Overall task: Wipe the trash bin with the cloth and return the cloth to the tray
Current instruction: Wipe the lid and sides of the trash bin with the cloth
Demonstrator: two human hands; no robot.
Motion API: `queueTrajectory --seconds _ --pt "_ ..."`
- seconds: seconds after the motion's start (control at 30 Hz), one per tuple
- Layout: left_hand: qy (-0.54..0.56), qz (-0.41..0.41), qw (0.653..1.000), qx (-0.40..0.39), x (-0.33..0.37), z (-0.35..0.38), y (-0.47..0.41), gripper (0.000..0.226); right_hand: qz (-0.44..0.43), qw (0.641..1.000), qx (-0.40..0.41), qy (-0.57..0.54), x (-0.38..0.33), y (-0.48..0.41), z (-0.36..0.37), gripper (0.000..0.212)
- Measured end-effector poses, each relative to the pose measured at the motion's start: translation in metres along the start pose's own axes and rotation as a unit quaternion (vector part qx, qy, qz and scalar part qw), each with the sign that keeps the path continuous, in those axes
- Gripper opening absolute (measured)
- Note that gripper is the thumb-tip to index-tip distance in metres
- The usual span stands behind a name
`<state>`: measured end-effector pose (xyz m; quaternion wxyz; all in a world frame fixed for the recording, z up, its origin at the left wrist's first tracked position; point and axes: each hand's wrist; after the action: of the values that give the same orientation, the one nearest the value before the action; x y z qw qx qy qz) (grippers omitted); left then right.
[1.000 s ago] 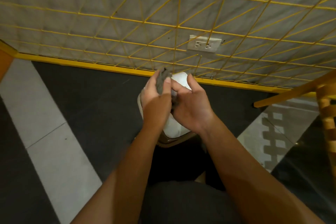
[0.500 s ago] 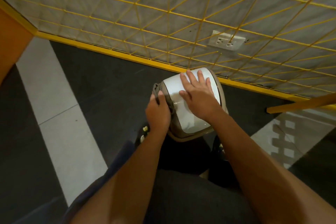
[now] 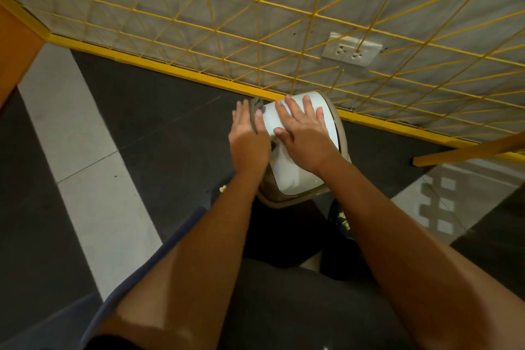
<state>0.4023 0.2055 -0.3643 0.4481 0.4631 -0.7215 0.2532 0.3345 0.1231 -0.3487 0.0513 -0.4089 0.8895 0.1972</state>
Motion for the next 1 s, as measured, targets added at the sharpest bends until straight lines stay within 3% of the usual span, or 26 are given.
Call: queueTrajectory --seconds 0.13,0.37,0.5,0.67,0.83,1.0 --pt "0.015 -0.020 1.000 0.016 -0.009 0.000 0.006 0.046 0.000 1.000 0.004 0.016 0.000 0.000 0.000 0.054" --pt "0.016 -0.051 0.994 0.100 -0.029 0.030 0.104 0.049 -0.002 1.000 0.015 0.023 -0.001 0.002 -0.001 0.053" --pt "0.003 -0.088 0.992 0.091 -0.026 0.040 0.125 0.053 -0.003 1.000 0.020 0.021 0.000 0.003 0.000 0.053" --pt "0.008 -0.059 0.992 0.114 -0.013 0.028 0.099 0.050 -0.004 0.999 0.026 0.020 -0.001 0.002 0.001 0.054" --pt "0.026 -0.084 0.992 0.090 -0.007 0.009 0.047 0.045 -0.004 0.999 0.025 0.019 0.000 0.001 0.002 0.054" --pt "0.042 -0.088 0.991 0.092 -0.008 0.012 0.057 0.045 -0.010 1.000 0.016 0.011 0.001 0.001 0.002 0.054"
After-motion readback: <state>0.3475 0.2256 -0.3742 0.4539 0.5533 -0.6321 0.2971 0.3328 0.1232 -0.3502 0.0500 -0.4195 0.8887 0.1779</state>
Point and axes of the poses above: each hand's wrist, its own y-axis away from the middle knuckle, its own z-axis out of the palm, x = y × z, and after that the axes turned 11 degrees about z, right-handed
